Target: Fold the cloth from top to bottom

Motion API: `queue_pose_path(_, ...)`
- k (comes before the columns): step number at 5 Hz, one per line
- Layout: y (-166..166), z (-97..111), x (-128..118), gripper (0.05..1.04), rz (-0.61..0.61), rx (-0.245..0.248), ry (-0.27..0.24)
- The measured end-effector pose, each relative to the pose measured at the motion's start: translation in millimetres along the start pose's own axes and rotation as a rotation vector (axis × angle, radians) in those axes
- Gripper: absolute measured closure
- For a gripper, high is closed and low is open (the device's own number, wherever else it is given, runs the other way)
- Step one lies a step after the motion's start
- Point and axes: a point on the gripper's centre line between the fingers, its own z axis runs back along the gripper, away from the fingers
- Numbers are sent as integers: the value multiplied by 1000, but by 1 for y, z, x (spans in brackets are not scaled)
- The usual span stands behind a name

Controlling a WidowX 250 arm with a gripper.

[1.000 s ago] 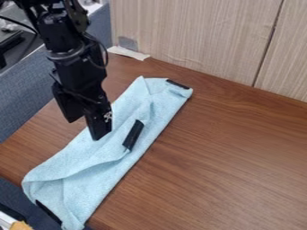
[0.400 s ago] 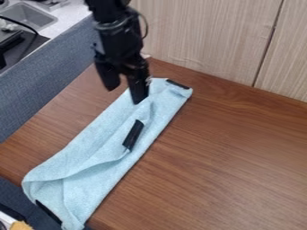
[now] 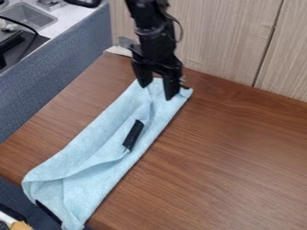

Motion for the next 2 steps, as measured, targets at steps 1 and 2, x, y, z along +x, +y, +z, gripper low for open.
queue_pose_path(1, -6, -18, 23, 83, 8, 5, -23)
queue_pose_path(2, -8, -28, 35, 83, 19, 14, -52)
